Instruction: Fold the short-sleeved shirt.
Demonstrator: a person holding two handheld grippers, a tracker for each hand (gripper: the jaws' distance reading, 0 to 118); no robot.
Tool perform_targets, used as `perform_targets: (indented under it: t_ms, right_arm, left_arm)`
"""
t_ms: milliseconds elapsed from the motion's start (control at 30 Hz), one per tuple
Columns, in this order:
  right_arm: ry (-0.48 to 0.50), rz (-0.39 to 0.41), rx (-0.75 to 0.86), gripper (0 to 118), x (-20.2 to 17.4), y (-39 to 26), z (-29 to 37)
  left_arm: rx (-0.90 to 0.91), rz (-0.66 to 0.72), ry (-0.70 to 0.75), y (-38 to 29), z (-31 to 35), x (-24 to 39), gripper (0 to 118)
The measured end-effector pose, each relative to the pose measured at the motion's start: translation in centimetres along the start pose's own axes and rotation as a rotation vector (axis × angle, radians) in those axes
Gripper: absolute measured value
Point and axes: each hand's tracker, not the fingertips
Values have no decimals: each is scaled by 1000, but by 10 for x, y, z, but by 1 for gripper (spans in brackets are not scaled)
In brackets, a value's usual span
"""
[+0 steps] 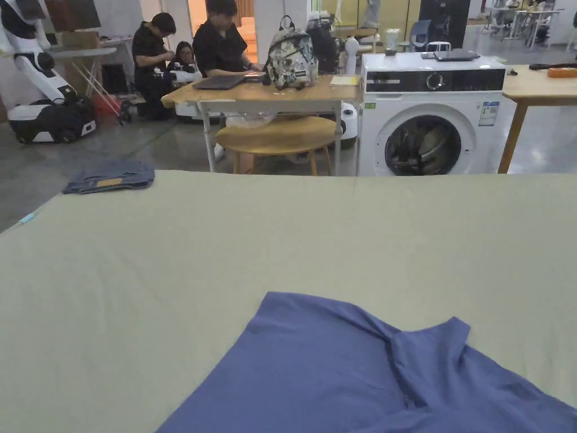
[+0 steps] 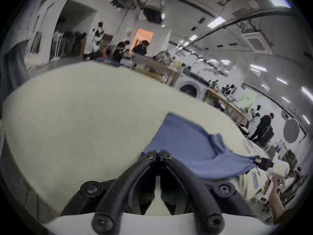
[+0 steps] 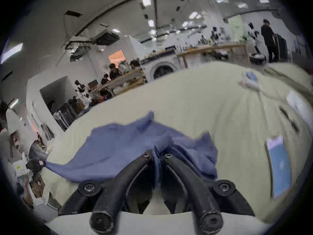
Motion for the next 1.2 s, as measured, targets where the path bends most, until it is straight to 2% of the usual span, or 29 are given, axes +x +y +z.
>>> perform_targets:
  t_ms: [133, 233, 267, 300, 333, 367, 433, 500, 567, 700, 733, 833, 867, 900, 933, 967, 1067, 1200]
  right_arm:
    - [-26, -8, 2, 5, 5, -29, 21]
    - [-67, 47, 18, 6, 1, -42, 27]
    - [-110, 75, 13, 11, -2, -44, 30]
    - [-157, 105, 1, 27, -3, -47, 30]
    - [-198, 129, 1, 62, -4, -51, 32]
    - [-194, 154, 15, 79, -5, -53, 38]
    - [-182, 165, 27, 80, -8, -53, 49]
    - [-150, 221, 75, 80, -21, -45, 62]
    - [-138, 277, 122, 80, -35, -33, 70]
    - [-60, 371, 216, 80, -77, -2, 81]
    - [-44, 387, 227, 78, -86, 4, 81]
    - [20, 428, 253, 49, -104, 16, 75]
    - [34, 436, 258, 43, -110, 18, 71]
    - [9, 439, 257, 33, -116, 19, 67]
    - [-16, 444, 267, 9, -119, 18, 64]
    - [15, 453, 239, 0, -120, 20, 62]
    - [40, 445, 240, 0, -125, 16, 60]
    - [50, 476, 230, 0, -125, 11, 61]
  left_arm:
    - [-17, 38, 3, -25, 17, -16, 0]
    - [-55, 0, 5, -32, 15, -20, 0]
    - [-76, -37, 45, -33, 13, -20, 0]
    - [-67, -73, 99, -35, 12, -14, 10]
    - [-64, -127, 141, -35, 11, -10, 36]
    - [-48, -171, 139, -35, 15, -6, 44]
    - [-15, -236, 104, -34, 21, 9, 44]
    - [45, -281, 58, -26, 31, 28, 45]
    - [113, -320, 35, -17, 36, 45, 59]
    - [274, -309, -97, 10, 55, 87, 59]
    - [292, -310, -136, 15, 58, 94, 59]
    - [301, -330, -187, 22, 61, 112, 57]
    - [306, -327, -187, 22, 61, 116, 52]
    - [304, -317, -191, 21, 60, 118, 40]
    - [314, -309, -185, 19, 60, 119, 13]
    - [312, -305, -201, 21, 58, 119, 0]
    - [301, -315, -149, 19, 62, 115, 0]
    - [271, -278, -58, 22, 68, 87, 0]
